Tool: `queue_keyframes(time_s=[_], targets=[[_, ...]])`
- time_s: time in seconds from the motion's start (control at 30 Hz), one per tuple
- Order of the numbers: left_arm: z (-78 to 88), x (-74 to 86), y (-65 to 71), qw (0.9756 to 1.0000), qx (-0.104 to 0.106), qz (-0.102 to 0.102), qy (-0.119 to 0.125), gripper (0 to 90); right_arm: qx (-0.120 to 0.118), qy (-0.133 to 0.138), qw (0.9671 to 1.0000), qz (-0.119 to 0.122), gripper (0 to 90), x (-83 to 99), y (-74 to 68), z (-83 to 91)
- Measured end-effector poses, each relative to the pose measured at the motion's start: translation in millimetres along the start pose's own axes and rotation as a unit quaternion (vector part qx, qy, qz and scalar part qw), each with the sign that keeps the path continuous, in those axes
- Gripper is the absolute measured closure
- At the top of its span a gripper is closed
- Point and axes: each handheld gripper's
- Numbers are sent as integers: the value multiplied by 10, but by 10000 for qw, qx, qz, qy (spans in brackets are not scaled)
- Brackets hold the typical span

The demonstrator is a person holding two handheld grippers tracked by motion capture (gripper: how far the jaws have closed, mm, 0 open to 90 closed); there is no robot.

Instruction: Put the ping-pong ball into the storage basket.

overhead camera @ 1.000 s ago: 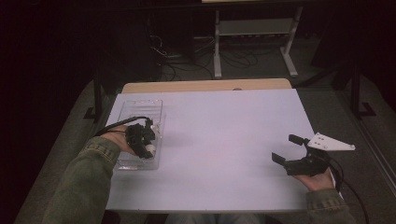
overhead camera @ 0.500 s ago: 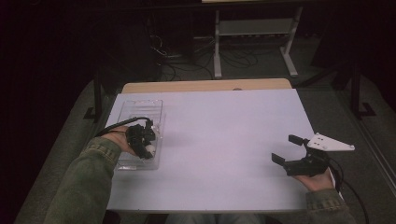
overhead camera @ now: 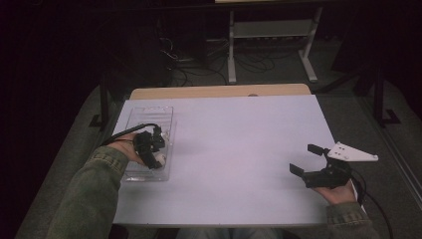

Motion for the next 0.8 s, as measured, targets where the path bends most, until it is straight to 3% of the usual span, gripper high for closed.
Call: queue_keyframes(time_s=[0.17,0.37,0.57,0.8], targets=[[35,6,-36,9996,-53,261,92,244,1,-4,10000,-2,0,0,-5,4],[54,7,-60,9975,-300,636,96,77,-14,-24,10000,-16,0,1,-12,6],[69,11,-77,9968,-271,742,140,5,-4,-32,10000,-18,0,6,-11,14],[134,19,-68,9961,-298,759,340,0,0,-44,10000,-22,0,10,-11,20]])
Point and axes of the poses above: each handheld gripper's, and its own axes: z roughly backward along the jaws, x roughly out of its underside, y roughly to its right, and after that the axes turned 11 degrees about z, right-handed
